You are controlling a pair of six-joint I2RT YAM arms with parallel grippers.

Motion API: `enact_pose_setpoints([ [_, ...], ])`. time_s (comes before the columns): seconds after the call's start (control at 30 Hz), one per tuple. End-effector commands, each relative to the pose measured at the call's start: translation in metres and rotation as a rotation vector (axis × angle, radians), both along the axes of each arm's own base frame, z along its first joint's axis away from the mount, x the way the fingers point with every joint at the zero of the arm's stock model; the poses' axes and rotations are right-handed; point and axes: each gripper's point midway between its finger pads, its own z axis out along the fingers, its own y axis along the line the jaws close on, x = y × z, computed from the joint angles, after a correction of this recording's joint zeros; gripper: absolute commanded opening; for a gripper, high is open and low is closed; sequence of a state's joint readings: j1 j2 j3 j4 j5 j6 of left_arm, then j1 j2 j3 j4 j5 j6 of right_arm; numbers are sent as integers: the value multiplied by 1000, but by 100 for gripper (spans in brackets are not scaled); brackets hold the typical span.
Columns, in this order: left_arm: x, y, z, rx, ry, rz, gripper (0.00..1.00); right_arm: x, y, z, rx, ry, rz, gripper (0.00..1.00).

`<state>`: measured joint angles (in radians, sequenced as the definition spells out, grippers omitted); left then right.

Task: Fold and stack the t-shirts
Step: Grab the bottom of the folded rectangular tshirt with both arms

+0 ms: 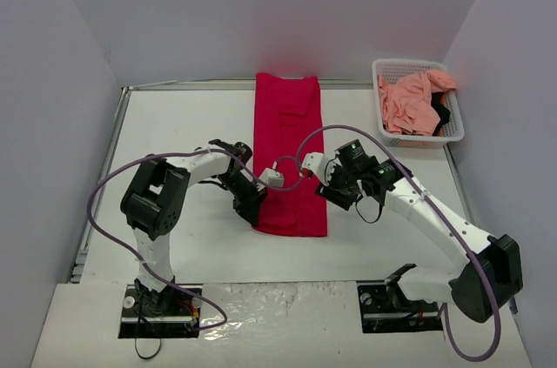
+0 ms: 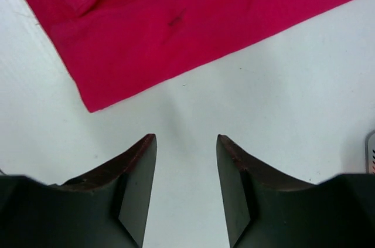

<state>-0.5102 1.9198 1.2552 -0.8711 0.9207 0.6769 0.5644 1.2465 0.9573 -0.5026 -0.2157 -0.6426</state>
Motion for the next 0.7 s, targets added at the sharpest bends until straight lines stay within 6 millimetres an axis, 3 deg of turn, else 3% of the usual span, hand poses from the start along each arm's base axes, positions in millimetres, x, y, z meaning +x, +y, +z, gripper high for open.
enact_pose_setpoints([
  [0.0,5,-8,17,-57,-8,0,2,-35,-6,6,0,73,78,41],
  [0.23,9,-13,22,-77,32,19,2,-60,-16,-14,-96,179,134,41],
  [0.43,13,-12,25,-98,61,33,2,-75,-4,-38,-155,277,240,36],
  [0.57,12,-9,24,-96,75,36,2,-77,2,-57,-200,310,265,36],
  [0.67,12,-9,25,-100,69,34,2,-72,8,-65,-197,308,260,44],
])
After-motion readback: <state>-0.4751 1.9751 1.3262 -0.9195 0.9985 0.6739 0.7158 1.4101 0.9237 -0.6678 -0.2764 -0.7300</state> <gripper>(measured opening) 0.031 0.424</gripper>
